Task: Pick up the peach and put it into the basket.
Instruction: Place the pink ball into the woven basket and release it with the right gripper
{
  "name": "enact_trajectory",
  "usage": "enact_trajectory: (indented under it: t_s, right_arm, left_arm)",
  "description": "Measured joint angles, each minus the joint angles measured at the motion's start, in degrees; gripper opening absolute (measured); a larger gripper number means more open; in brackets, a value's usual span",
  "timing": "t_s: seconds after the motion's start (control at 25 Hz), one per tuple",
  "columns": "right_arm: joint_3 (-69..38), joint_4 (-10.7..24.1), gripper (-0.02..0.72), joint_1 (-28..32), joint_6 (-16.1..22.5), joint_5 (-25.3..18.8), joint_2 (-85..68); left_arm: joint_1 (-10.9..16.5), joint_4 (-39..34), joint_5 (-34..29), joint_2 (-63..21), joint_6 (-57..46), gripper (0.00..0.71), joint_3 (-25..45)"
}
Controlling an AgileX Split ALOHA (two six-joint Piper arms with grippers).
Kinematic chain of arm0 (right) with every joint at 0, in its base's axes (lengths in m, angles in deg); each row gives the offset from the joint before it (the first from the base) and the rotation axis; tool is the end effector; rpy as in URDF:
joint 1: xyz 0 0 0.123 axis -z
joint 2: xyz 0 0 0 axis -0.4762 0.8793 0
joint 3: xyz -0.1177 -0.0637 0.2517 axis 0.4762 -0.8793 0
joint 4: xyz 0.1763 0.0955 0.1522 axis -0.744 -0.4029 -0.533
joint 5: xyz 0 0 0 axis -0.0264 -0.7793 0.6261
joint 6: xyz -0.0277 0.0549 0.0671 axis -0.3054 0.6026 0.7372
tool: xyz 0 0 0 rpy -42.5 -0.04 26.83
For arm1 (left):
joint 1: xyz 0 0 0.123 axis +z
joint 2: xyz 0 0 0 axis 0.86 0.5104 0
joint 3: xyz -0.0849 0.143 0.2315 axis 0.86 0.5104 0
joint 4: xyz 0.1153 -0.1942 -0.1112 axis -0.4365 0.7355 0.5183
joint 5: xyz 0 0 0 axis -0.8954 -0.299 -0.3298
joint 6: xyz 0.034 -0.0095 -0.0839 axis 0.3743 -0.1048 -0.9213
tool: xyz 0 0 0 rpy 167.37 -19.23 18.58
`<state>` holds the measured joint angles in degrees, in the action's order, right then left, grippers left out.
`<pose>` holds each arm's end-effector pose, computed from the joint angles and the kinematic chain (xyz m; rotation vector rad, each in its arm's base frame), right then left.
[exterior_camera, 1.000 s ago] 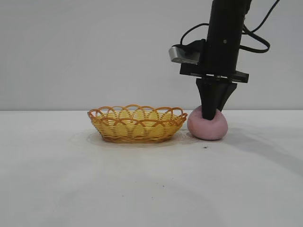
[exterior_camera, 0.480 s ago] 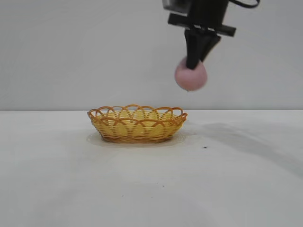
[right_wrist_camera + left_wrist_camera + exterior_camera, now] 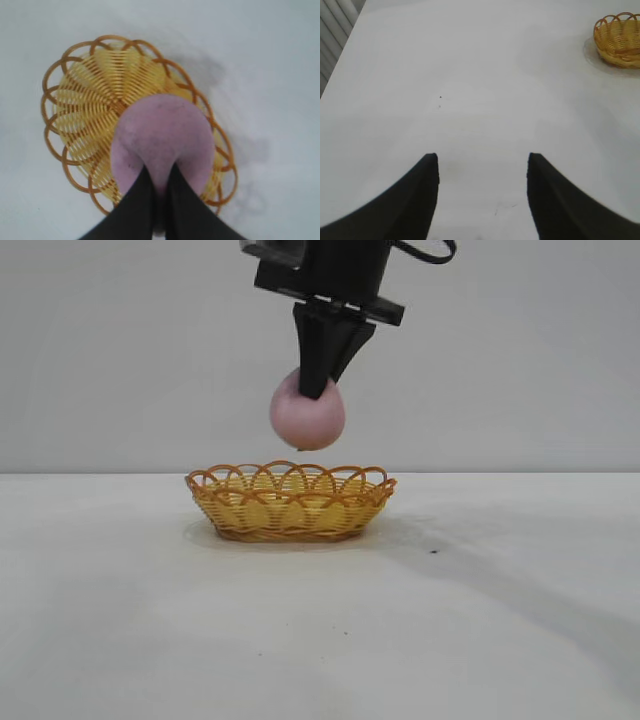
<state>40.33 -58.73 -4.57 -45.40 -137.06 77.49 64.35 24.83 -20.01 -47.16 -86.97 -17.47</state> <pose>0.4022 0.2810 0.2216 -1.3196 2.5839 0.3040 -0.0071 -0.0038 0.2684 -0.0360 2.1060 0.0380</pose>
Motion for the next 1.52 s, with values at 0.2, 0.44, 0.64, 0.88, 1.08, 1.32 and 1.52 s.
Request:
enact_trajectory:
  t_s: [0.2, 0.44, 0.64, 0.88, 1.08, 1.32, 1.52]
  right_arm:
    - [0.0, 0.0, 0.0, -0.8, 0.02, 0.0, 2.91]
    - [0.0, 0.0, 0.0, -0.8, 0.02, 0.11, 4.54]
    - [0.0, 0.23, 0.174, -0.8, 0.15, 0.11, 4.97]
    - [0.0, 0.46, 0.403, -0.8, 2.43, 0.21, 4.97]
    - [0.0, 0.58, 0.398, -0.8, 2.86, 0.21, 3.78]
    - [2.47, 1.85, 0.424, 1.98, 6.04, 0.21, 1.52]
    - [4.53, 4.51, 0.424, 9.74, 8.83, 0.21, 0.97]
  left_arm:
    - [0.0, 0.0, 0.0, 0.0, 0.0, 0.348, 0.0]
    - [0.0, 0.0, 0.0, 0.0, 0.0, 0.348, 0.0]
    - [0.0, 0.0, 0.0, 0.0, 0.0, 0.348, 0.0]
    - [0.0, 0.0, 0.0, 0.0, 0.0, 0.348, 0.0]
    - [0.0, 0.0, 0.0, 0.0, 0.0, 0.348, 0.0]
    - [0.0, 0.0, 0.0, 0.0, 0.0, 0.348, 0.0]
    - [0.0, 0.0, 0.0, 0.0, 0.0, 0.348, 0.0]
